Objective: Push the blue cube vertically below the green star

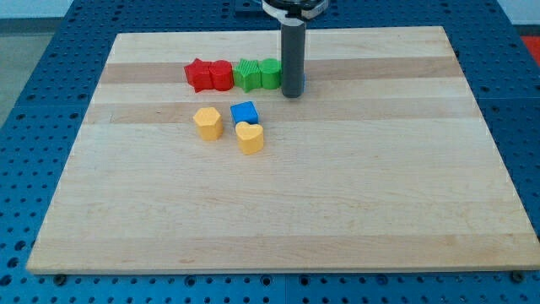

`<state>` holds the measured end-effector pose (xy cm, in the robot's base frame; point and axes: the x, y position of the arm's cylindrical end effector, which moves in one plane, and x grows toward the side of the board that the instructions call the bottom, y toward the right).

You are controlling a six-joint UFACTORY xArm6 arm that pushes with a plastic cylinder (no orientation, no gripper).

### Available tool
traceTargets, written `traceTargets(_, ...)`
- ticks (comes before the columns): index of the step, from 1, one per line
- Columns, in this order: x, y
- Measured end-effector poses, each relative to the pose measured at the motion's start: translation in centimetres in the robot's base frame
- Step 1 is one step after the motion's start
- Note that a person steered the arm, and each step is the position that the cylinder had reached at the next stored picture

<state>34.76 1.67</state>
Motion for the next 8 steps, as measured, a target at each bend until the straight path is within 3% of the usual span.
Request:
traceTargets(2,1.6,-0.1)
traceTargets(4,7.2,-1.3)
traceTargets(8,10.0,-10.2)
